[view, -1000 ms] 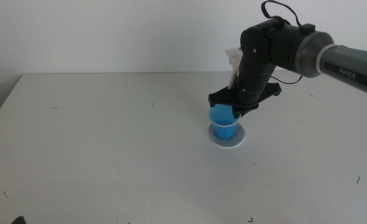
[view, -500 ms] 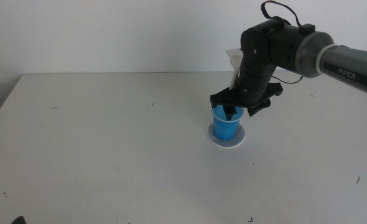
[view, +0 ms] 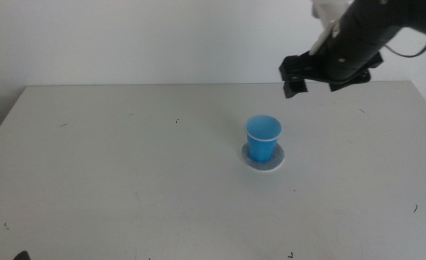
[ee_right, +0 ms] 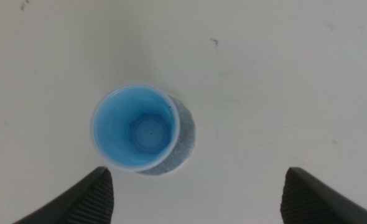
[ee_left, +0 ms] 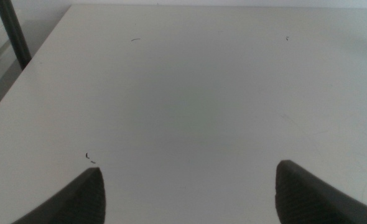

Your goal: Place an empty cup on a cup mat.

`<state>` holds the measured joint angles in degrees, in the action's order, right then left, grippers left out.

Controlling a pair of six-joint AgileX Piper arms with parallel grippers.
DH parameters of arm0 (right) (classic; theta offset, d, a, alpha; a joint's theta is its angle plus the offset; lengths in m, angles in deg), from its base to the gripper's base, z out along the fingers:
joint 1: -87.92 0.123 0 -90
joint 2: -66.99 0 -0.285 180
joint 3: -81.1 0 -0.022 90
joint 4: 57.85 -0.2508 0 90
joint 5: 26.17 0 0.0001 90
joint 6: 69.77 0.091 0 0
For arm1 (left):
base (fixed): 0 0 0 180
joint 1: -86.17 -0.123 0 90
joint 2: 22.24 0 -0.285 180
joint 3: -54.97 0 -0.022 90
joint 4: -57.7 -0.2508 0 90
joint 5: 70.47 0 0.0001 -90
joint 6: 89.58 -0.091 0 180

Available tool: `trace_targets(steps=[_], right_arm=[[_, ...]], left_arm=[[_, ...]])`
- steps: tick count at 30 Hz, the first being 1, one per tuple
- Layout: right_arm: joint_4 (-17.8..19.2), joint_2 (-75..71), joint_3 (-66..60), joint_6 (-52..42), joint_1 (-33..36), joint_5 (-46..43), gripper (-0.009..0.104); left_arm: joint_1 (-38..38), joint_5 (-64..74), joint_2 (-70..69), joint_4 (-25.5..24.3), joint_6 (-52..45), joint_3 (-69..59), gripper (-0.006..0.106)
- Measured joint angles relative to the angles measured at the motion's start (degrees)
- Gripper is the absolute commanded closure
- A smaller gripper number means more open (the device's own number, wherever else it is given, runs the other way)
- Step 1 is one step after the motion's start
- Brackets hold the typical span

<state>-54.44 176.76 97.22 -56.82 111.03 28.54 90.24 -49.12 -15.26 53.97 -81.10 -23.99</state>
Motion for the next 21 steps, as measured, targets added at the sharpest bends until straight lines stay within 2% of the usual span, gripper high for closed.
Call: trace_targets(steps=[8,13,18,21], right_arm=[[-1.69,-21.99,-21.32,-1.77,-5.54,-10.24,0.022],[-3.41,-33.85,-33.15,-4.34,-8.78,-15.71,0.014],[-3.41,-43.04,-43.58,-5.83,-9.89,-21.21,0.004],[-3.41,-48.30,-49.35,-5.98,-10.11,-24.90,0.002]], left_arm=[[0.00,0.00,0.00,0.00,0.00,0.00,-0.005],[0.00,0.00,0.00,0.00,0.00,0.00,-0.005],[0.00,0.00,0.00,0.00,0.00,0.00,-0.005],[0.00,0.00,0.00,0.00,0.00,0.00,-0.005]])
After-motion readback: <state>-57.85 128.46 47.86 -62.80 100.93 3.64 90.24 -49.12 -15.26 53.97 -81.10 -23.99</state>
